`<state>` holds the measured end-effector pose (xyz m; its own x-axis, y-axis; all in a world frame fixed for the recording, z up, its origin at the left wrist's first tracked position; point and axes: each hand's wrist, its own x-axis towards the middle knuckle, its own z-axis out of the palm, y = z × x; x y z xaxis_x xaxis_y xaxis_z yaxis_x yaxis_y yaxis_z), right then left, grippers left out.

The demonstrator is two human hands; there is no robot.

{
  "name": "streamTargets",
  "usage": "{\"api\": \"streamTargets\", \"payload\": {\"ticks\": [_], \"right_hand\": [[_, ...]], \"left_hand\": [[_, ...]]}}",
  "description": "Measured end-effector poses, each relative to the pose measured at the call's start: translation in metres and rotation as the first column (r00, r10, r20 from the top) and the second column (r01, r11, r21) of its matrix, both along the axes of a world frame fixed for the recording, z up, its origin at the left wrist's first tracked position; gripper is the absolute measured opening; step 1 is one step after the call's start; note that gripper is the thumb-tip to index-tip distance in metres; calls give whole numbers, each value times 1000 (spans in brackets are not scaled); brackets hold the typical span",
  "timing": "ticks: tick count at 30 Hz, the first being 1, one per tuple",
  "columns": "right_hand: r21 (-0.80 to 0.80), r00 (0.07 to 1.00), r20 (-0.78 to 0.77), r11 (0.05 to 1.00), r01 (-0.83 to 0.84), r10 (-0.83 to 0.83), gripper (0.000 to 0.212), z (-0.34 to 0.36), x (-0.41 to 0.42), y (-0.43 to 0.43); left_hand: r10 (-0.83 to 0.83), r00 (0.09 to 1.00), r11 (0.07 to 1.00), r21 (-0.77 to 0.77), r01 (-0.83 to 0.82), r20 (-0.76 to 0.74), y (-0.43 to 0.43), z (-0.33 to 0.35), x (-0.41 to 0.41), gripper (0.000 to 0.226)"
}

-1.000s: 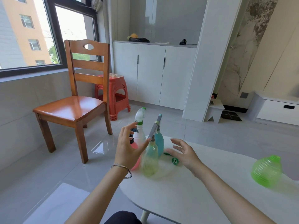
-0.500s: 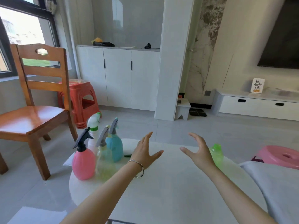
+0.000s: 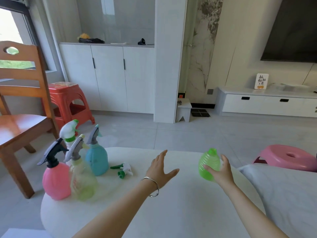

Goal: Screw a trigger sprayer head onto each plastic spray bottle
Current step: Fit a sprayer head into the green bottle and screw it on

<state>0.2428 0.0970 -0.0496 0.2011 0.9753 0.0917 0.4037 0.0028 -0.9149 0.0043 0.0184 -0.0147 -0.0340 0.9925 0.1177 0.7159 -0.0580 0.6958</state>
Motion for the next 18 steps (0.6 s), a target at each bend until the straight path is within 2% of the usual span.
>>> {"api": "streamTargets", "payload": {"ticks": [7,13,15,18], "right_hand": [[-38,996,-56,997,64,-66,91,-12,-1,20],[-62,998,-52,997,39,-43,76,-14,-10,18],[-76,999,-48,997,-13,9,75,-8,-21,10],[-84,977,-113,978,-191,182,68,12,-47,-7]], "left_hand": [[-1,1000,1000,-7,1,-5,3,-8,0,83],[6,1000,1000,-10,-5,21,4,-12,-2,81],[0,1000,1000,-16,0,25,4,-15,-3,82],[-4,998,999,-35,6,62,2,-18,-6,88]]}}
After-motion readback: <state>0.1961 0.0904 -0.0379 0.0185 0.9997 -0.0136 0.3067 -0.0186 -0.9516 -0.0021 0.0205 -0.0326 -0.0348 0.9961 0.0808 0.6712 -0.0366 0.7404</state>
